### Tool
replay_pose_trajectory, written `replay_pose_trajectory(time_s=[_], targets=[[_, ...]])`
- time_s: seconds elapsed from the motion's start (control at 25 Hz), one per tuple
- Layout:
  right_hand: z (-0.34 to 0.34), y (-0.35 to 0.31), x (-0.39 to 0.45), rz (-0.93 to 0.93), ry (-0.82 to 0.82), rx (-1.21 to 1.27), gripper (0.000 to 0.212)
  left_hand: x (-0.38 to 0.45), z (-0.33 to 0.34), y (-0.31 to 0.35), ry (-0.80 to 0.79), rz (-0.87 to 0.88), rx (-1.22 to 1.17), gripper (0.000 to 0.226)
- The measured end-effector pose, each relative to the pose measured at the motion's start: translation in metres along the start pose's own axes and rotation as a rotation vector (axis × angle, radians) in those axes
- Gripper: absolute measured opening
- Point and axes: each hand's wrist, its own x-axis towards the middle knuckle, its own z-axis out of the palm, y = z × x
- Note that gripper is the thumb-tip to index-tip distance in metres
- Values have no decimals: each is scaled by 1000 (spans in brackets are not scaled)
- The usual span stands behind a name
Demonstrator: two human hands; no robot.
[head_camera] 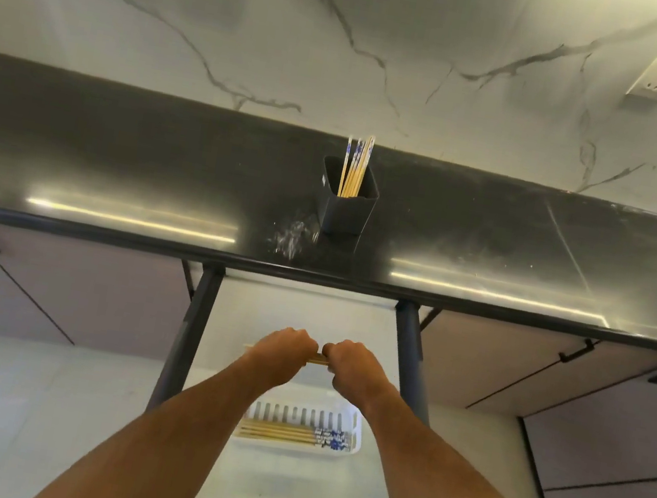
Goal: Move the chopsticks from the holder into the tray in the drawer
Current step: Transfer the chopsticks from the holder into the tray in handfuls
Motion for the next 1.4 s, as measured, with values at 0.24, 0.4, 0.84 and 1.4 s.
replay_pose_trajectory(time_s=[0.24,0.4,0.84,1.4], targets=[[63,-2,-12,-26,-103,60,26,-16,70,11,-57,-81,-90,18],[94,-1,-17,-5,-121,50,21,-22,102,15,-80,-115,-82,21],[147,6,-10,0,-110,66,23,-24,159,5,-129,-191,-18,19],[167,10,-11,-69,-49,101,27,-32,174,2,-64,-257,-100,32]])
